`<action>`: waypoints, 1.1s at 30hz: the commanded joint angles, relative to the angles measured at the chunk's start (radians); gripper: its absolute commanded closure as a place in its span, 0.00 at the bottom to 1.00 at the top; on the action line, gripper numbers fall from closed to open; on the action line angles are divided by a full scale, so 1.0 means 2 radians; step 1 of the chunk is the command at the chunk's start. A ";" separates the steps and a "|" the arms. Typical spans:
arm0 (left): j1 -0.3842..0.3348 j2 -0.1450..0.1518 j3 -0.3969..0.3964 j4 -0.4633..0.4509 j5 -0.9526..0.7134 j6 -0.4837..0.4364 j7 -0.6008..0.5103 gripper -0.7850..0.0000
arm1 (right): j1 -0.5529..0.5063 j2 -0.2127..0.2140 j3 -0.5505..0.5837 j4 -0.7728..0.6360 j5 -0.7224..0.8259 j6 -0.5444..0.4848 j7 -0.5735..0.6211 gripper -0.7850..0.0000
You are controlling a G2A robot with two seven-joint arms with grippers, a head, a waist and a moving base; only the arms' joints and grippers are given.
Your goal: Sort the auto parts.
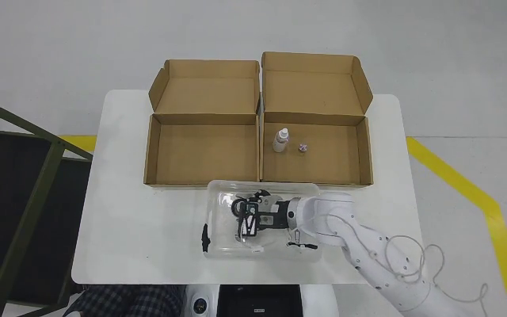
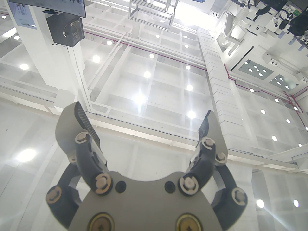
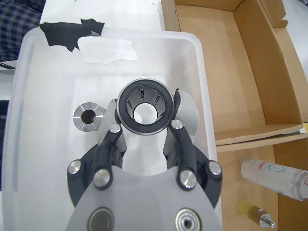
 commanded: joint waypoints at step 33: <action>0.000 0.000 0.000 0.000 0.000 0.000 0.000 0.00 | -0.044 0.030 0.186 -0.145 0.103 -0.016 -0.030 1.00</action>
